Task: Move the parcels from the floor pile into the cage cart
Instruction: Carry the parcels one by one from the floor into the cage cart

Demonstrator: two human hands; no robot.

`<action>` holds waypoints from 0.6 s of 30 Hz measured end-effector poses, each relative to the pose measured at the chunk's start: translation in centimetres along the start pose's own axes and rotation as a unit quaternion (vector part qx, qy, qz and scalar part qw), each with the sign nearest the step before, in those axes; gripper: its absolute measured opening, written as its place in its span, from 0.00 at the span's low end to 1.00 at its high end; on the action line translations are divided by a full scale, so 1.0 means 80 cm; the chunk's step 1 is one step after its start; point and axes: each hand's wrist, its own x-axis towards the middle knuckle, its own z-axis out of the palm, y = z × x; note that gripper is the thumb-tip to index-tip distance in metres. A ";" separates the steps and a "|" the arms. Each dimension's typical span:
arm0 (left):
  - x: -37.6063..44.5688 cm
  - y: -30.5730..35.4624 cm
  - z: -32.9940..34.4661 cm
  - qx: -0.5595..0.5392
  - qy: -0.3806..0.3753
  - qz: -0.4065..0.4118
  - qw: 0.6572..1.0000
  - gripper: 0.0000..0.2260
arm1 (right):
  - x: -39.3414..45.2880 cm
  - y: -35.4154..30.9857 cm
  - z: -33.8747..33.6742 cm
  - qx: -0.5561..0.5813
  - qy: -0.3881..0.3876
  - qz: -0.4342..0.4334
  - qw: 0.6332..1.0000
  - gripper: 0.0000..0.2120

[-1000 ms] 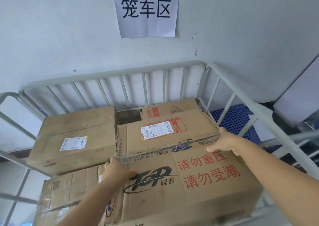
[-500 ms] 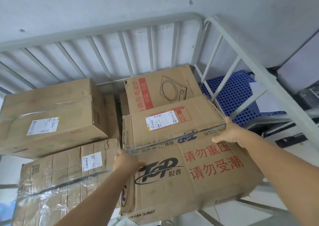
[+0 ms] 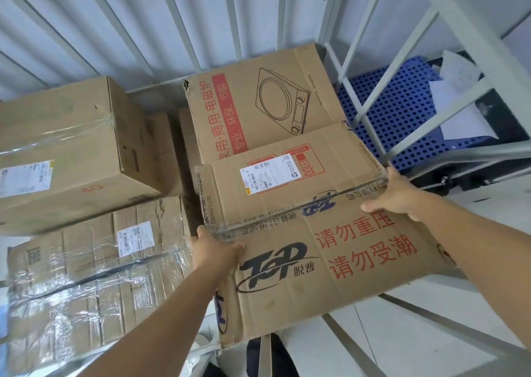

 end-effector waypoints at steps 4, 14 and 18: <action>-0.011 -0.005 -0.007 -0.015 0.011 0.021 1.000 0.26 | -0.004 0.009 0.001 0.017 0.021 0.007 1.000 0.56; -0.006 0.000 -0.007 -0.061 -0.015 0.026 0.998 0.31 | -0.006 0.006 0.009 0.032 0.044 0.001 0.999 0.52; -0.002 0.002 -0.008 -0.075 -0.017 0.022 0.997 0.29 | -0.011 -0.002 0.012 0.028 0.041 0.003 0.999 0.52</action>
